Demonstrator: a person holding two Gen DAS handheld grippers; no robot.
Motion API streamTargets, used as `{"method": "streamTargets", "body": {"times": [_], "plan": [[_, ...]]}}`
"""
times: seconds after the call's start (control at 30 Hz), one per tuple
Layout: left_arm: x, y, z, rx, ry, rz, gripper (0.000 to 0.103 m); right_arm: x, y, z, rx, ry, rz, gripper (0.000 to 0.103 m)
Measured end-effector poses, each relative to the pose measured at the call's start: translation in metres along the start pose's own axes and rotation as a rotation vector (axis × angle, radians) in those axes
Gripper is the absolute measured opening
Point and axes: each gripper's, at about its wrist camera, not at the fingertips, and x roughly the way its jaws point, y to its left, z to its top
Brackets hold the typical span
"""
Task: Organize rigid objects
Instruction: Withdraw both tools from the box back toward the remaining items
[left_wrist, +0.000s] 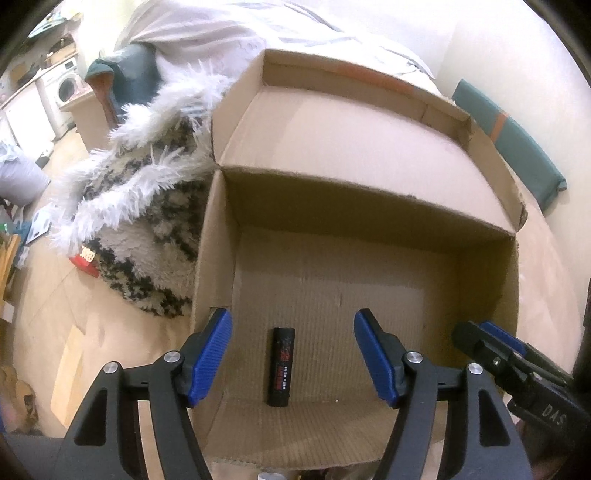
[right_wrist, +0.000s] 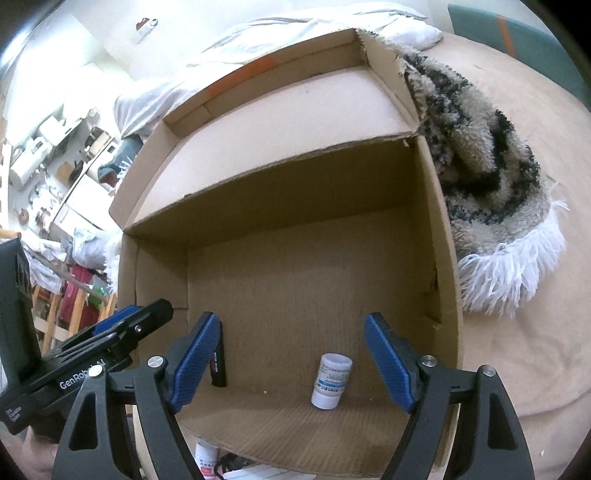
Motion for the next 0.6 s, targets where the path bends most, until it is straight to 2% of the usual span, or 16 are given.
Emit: {"method": "streamTargets", "body": {"times": [0.27, 0.6], "plan": [[-0.041, 0.004, 0.000, 0.007, -0.130, 0.011, 0.066, -0.021, -0.004, -0.002, 0.035, -0.044, 0.030, 0.086], [-0.070, 0.024, -0.021, -0.014, -0.131, 0.035, 0.067, -0.047, -0.008, -0.020, 0.057, -0.047, 0.027, 0.085]]}}
